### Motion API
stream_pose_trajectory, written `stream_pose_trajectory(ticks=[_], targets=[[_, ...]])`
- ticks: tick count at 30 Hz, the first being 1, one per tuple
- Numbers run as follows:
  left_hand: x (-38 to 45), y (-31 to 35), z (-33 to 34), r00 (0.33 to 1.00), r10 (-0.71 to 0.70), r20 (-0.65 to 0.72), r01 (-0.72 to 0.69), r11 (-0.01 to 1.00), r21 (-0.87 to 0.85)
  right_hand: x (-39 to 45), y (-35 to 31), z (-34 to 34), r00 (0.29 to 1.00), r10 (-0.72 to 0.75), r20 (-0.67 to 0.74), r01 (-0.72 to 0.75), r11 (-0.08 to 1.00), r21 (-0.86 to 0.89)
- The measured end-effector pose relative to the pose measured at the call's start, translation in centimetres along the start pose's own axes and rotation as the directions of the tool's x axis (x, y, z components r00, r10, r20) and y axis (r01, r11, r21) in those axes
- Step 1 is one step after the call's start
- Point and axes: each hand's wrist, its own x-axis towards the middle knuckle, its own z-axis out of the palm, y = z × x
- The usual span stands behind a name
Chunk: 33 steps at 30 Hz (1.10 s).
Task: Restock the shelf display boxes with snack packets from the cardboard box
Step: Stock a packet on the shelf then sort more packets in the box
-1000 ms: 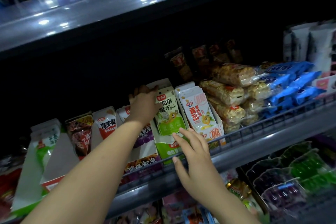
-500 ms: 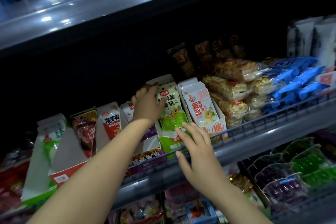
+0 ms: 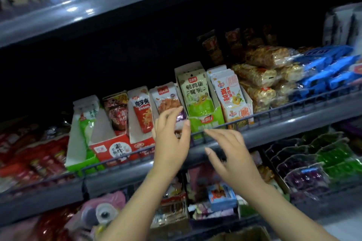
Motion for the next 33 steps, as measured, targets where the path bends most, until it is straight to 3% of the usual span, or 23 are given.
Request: stream_pose_trajectory(ticks=[6,11,15,22,29,33], targets=[[-9.9,-1.0,-0.5,0.98,-0.197,-0.019,0.194,0.975,-0.108,-6.6,-1.2,1.4,0.968,0.147,0.203,-0.145,0.989,-0.029],[-17.9,-4.4,1.7,0.911,-0.411,0.015,0.409,0.902,-0.139,-12.7,-1.4,3.1,0.89,0.258,0.376,-0.254,0.965,-0.061],[-23.0,-7.4,4.0,0.788,-0.599,0.141,0.613,0.785,-0.091,-18.1,-0.2,4.9,0.784,0.412,0.464,-0.398,0.908,-0.132],[-30.4,-12.8,8.5,0.572,-0.766,0.293,0.798,0.602,0.018,-26.7,3.3,8.2,0.543,0.603,0.584,-0.58,0.772,-0.258],[-34.6,-15.6,12.3,0.368,-0.826,0.426,0.866,0.471,0.165,-32.9,7.3,11.1,0.243,0.725,0.644,-0.682,0.6,-0.419],[-37.1,-16.8,13.5,0.262,-0.822,0.506,0.871,0.427,0.242,-35.3,8.8,12.0,0.128,0.723,0.679,-0.729,0.533,-0.43]])
